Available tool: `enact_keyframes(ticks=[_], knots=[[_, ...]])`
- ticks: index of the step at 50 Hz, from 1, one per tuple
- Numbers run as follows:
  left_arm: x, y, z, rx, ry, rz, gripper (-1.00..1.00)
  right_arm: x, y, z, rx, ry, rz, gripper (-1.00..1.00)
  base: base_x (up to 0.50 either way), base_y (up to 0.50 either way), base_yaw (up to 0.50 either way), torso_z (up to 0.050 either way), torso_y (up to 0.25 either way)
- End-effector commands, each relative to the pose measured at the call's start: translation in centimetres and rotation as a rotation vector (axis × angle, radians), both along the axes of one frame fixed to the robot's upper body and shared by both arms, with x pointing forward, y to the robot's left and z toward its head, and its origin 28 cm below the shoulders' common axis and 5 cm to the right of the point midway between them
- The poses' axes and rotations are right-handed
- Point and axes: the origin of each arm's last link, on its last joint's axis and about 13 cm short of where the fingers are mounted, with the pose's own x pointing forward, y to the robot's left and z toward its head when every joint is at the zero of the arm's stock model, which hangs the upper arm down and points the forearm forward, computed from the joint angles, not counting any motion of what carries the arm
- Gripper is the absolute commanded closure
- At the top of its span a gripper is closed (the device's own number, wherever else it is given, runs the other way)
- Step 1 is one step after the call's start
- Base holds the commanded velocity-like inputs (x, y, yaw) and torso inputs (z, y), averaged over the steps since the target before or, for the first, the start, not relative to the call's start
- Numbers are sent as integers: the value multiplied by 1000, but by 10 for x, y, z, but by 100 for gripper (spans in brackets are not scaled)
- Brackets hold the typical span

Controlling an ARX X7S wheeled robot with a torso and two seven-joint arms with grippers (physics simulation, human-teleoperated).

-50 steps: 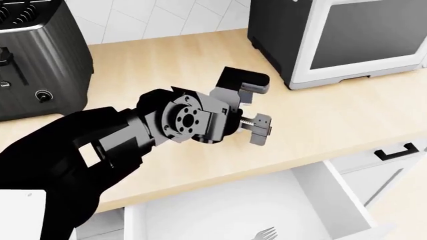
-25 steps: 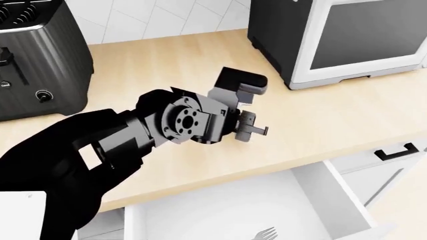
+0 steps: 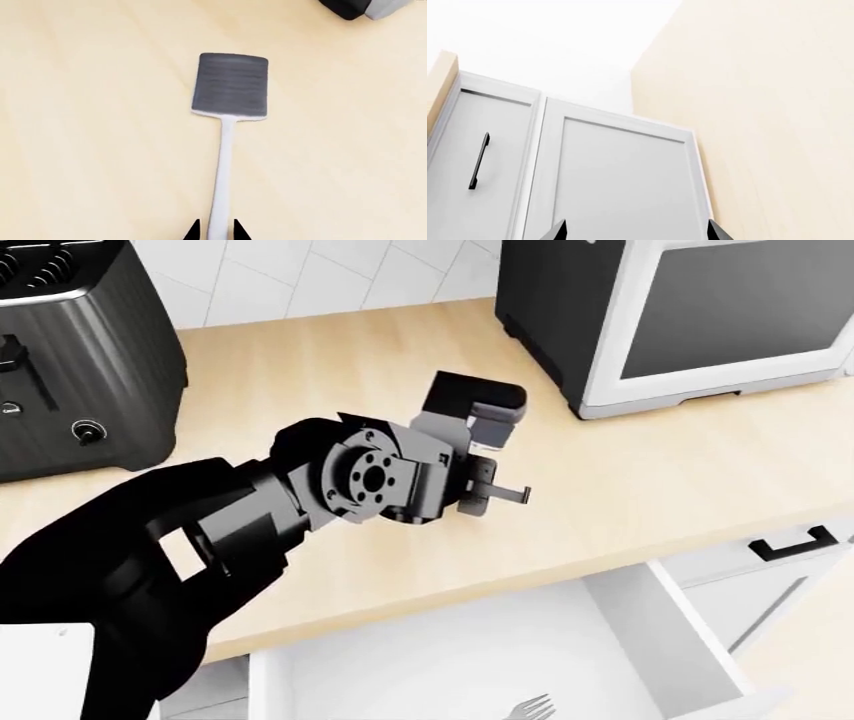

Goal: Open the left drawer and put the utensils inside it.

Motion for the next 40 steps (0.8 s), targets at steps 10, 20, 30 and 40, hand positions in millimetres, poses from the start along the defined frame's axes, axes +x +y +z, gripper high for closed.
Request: enact_keyframes(ticks=[10, 20, 30, 40], knots=[[-8, 2, -24, 20, 163, 32, 100, 0, 0, 0, -1, -4, -2, -100, 0, 0, 0, 0, -3], [-6, 3, -16, 38, 126, 23, 100, 0, 1, 0, -2, -4, -1, -100, 0, 0, 1, 0, -4], [-3, 3, 7, 71, 44, 3, 100, 1, 0, 0, -3, -12, 5, -100, 0, 0, 0, 0, -1], [-6, -1, 42, 106, -60, -35, 100, 2, 0, 0, -6, -19, 8, -100, 0, 0, 0, 0, 0]])
